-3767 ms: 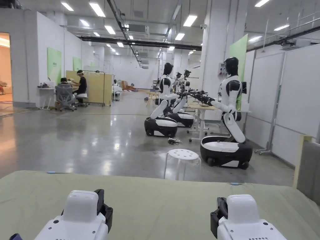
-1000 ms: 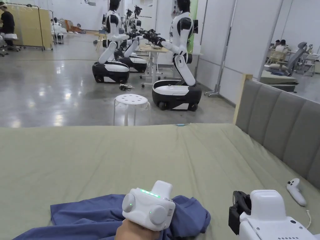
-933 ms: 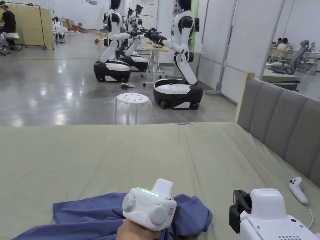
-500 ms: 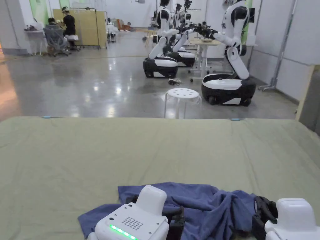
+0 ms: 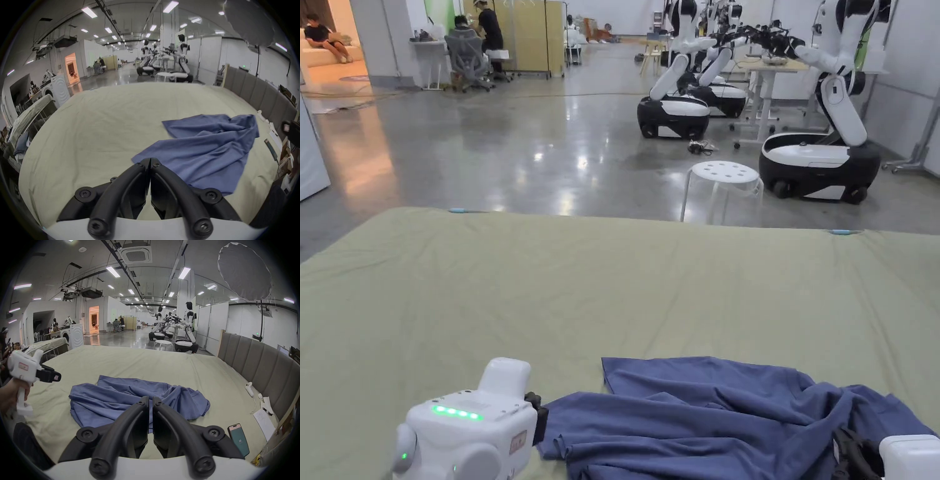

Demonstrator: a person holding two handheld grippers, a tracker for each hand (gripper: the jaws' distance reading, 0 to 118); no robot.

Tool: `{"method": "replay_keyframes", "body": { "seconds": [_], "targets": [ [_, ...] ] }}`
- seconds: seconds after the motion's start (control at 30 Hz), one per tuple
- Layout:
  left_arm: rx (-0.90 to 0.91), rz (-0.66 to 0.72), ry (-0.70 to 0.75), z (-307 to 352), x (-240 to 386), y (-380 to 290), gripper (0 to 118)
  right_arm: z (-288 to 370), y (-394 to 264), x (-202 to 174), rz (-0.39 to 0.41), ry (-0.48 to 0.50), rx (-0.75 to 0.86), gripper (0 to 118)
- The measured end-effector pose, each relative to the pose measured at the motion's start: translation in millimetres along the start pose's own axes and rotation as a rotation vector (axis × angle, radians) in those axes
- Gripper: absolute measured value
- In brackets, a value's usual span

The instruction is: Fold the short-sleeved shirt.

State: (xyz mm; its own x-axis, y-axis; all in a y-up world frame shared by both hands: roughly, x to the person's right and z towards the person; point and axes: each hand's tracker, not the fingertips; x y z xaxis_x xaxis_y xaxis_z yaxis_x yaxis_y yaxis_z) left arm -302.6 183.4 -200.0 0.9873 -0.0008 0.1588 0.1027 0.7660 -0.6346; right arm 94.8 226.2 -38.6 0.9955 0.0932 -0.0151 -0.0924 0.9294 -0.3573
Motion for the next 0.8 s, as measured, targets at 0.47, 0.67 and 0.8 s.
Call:
{"method": "replay_keyframes", "body": {
  "seconds": [0.47,0.67,0.8],
  "targets": [
    [-0.215,-0.090,0.075,-119,15,1,77,-20,-2,51,-0.025,-0.101,-0.061,6],
    [-0.163,-0.186,0.041,-84,48,-8,14,-38,-5,88,-0.074,-0.148,-0.098,6],
    [-0.069,-0.115,-0.013,-54,52,-7,14,-59,-10,123,-0.050,-0.205,-0.181,6]
  ]
}}
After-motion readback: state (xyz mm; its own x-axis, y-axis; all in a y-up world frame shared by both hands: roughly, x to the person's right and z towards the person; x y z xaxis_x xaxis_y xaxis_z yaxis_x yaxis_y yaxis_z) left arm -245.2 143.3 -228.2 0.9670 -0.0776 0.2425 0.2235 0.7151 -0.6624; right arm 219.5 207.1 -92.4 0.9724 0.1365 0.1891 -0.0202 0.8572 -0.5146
